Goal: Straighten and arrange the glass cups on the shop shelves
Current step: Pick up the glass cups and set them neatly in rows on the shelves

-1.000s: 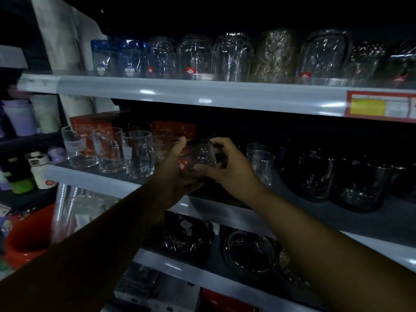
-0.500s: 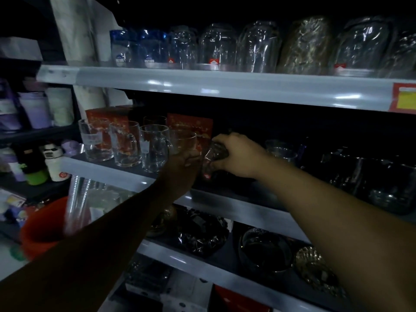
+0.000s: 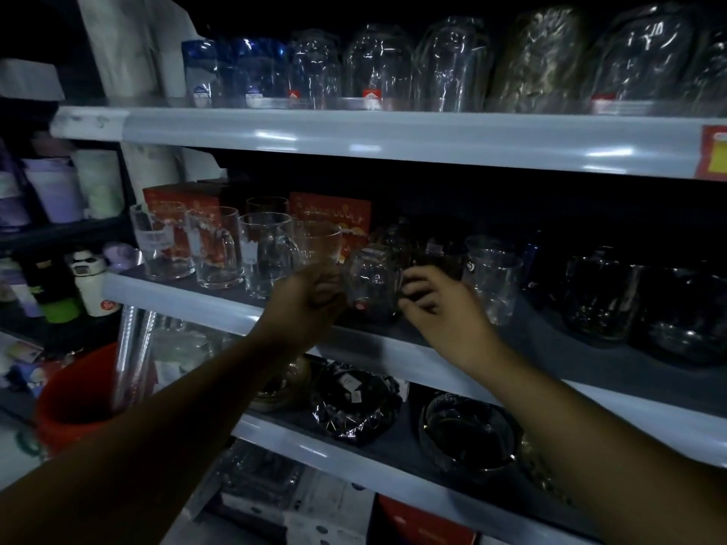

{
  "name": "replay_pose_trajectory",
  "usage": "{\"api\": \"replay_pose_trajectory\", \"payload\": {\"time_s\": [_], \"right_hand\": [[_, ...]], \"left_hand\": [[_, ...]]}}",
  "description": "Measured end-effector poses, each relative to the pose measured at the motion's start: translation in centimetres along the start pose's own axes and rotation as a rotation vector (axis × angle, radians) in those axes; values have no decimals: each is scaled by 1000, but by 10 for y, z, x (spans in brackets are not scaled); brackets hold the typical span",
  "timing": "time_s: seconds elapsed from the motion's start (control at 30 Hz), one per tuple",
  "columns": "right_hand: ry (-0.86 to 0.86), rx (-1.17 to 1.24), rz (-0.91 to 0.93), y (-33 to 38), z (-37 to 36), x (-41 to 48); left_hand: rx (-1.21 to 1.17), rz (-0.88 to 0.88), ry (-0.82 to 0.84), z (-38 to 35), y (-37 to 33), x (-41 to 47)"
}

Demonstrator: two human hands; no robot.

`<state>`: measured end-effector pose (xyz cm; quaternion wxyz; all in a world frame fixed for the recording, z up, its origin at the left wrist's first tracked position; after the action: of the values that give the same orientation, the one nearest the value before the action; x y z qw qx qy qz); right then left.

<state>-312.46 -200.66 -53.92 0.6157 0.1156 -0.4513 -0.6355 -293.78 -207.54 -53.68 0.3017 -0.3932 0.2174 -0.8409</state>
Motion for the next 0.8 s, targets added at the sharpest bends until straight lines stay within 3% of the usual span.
{"api": "replay_pose_trajectory", "payload": {"time_s": [0.03, 0.1, 0.13, 0.17, 0.23, 0.4, 0.5, 0.6, 0.8], "right_hand": [[5, 66, -33, -5, 1, 1], [23, 109, -71, -9, -1, 5], [39, 105, -79, -12, -3, 6], [48, 103, -82, -13, -6, 7], [32, 117, -86, -17, -5, 8], [-26, 6, -17, -16, -7, 7], [-34, -51, 17, -14, -9, 6], [-44, -57, 38, -10, -8, 5], [-40, -130, 53, -10, -12, 8]], "left_hand": [[130, -90, -15, 2, -7, 2], [59, -94, -122, 10, -7, 5], [-22, -15, -157, 11, 4, 10], [-63, -28, -132, 6, 9, 16], [99, -130, -32, -8, 3, 22], [171, -90, -52, -12, 2, 26], [5, 129, -47, -17, 13, 29], [-140, 161, -82, -22, 12, 25], [41, 123, -168, -28, 8, 25]]}}
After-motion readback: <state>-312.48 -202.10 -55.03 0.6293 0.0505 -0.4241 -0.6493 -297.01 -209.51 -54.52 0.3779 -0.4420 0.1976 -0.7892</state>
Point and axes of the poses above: each hand's wrist, its own x-axis towards the middle knuckle, its own z-axis out of the back of the hand, y = z × x, the point moved 6 cm from there along x, towards the middle knuckle, and after that the axes turned 3 degrees about -z, right-handed, at the moved point
